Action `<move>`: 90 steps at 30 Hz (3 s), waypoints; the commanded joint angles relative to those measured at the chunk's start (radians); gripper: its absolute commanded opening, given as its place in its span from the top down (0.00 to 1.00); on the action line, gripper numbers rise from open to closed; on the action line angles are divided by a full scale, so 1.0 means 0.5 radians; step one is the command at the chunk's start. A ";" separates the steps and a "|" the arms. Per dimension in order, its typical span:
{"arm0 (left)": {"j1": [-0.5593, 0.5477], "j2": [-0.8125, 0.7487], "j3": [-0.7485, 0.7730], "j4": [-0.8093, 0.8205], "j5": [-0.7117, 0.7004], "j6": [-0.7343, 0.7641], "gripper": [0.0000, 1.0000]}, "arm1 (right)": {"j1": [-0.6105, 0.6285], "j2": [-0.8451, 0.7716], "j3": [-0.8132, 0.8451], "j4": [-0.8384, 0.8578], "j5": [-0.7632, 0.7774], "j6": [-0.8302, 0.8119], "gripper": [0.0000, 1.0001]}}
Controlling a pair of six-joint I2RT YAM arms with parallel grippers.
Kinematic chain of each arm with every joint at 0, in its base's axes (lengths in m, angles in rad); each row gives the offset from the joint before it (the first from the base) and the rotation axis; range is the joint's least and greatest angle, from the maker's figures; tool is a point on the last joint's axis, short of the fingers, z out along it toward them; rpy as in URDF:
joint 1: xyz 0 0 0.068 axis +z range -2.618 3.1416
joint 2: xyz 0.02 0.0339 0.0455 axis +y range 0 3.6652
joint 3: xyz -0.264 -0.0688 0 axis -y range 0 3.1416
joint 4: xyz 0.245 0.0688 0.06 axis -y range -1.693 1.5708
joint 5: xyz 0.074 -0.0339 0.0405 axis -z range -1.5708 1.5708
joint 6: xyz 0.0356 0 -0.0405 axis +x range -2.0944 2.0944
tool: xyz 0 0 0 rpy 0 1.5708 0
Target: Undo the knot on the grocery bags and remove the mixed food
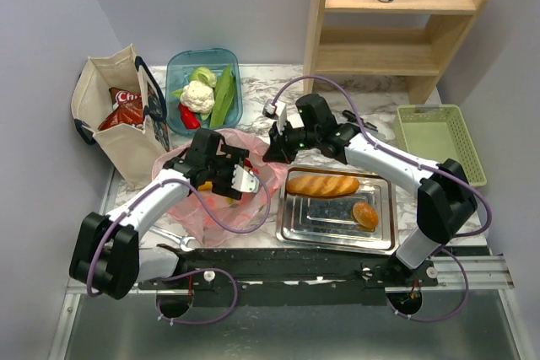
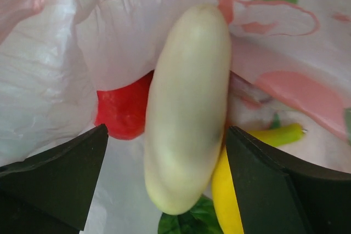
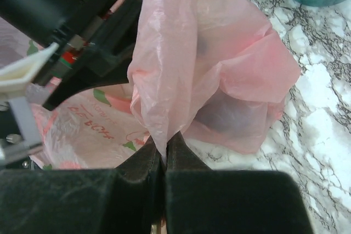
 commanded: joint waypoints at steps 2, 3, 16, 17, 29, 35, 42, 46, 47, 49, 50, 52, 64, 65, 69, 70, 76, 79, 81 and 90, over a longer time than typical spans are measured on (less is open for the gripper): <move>-0.088 0.206 -0.032 0.350 -0.229 -0.073 0.10 | -0.017 -0.047 0.008 0.031 0.052 -0.013 0.99; -0.109 0.246 -0.044 0.385 -0.274 -0.081 0.10 | -0.017 -0.044 0.008 0.028 0.059 -0.013 0.99; -0.169 -0.189 0.049 -0.001 -0.005 -0.370 0.65 | -0.047 -0.041 -0.031 0.040 0.139 0.004 0.99; -0.169 -0.263 0.069 -0.049 0.079 -0.427 0.67 | -0.052 -0.041 -0.041 0.056 0.152 0.025 0.99; -0.175 -0.678 0.663 -0.044 0.622 -1.565 0.76 | -0.081 -0.040 -0.110 0.132 0.069 0.035 0.99; -0.025 -0.363 1.089 0.531 0.048 -2.256 0.73 | -0.081 -0.118 -0.094 0.119 0.047 -0.025 0.99; 0.418 0.404 1.611 0.401 -0.539 -2.340 0.66 | -0.083 -0.128 -0.122 0.059 0.008 -0.129 0.99; 0.587 0.788 1.807 0.366 -0.605 -2.392 0.66 | -0.082 -0.133 -0.130 0.023 0.011 -0.159 0.99; 0.606 0.876 1.833 0.372 -0.612 -2.371 0.66 | -0.081 -0.131 -0.130 0.016 0.017 -0.160 0.99; 0.626 1.039 1.885 0.380 -0.687 -2.321 0.66 | -0.081 -0.126 -0.127 0.010 0.033 -0.171 0.99; 0.641 1.094 1.929 0.366 -0.687 -2.318 0.66 | -0.081 -0.120 -0.125 0.007 0.039 -0.176 0.99; 0.658 1.215 1.999 0.332 -0.682 -2.327 0.66 | -0.081 -0.106 -0.117 -0.002 0.051 -0.187 0.99; 0.603 1.449 1.992 0.118 -0.218 -2.347 0.60 | -0.081 -0.002 -0.029 -0.039 0.095 -0.269 0.99; 0.603 1.486 2.022 0.077 -0.224 -2.354 0.57 | -0.080 0.004 -0.023 -0.039 0.094 -0.268 0.99; 0.603 1.627 2.226 -0.173 -0.284 -2.324 0.26 | -0.081 0.023 -0.010 -0.040 0.096 -0.263 0.99; 0.607 1.627 2.255 -0.208 -0.315 -2.329 0.19 | -0.081 0.026 -0.005 -0.040 0.097 -0.260 0.99; 0.664 1.218 1.983 0.107 -0.089 -2.359 0.01 | -0.081 0.042 0.017 -0.039 0.101 -0.261 0.99; 0.685 0.950 1.821 0.235 0.180 -2.370 0.01 | -0.081 0.036 0.024 -0.029 0.107 -0.248 0.99; 0.686 0.695 1.643 0.364 0.445 -2.348 0.02 | -0.081 0.027 0.025 -0.018 0.120 -0.225 0.99; 0.213 -0.270 0.833 -0.189 0.697 -1.593 0.61 | -0.081 -0.037 -0.020 0.034 0.106 -0.126 0.99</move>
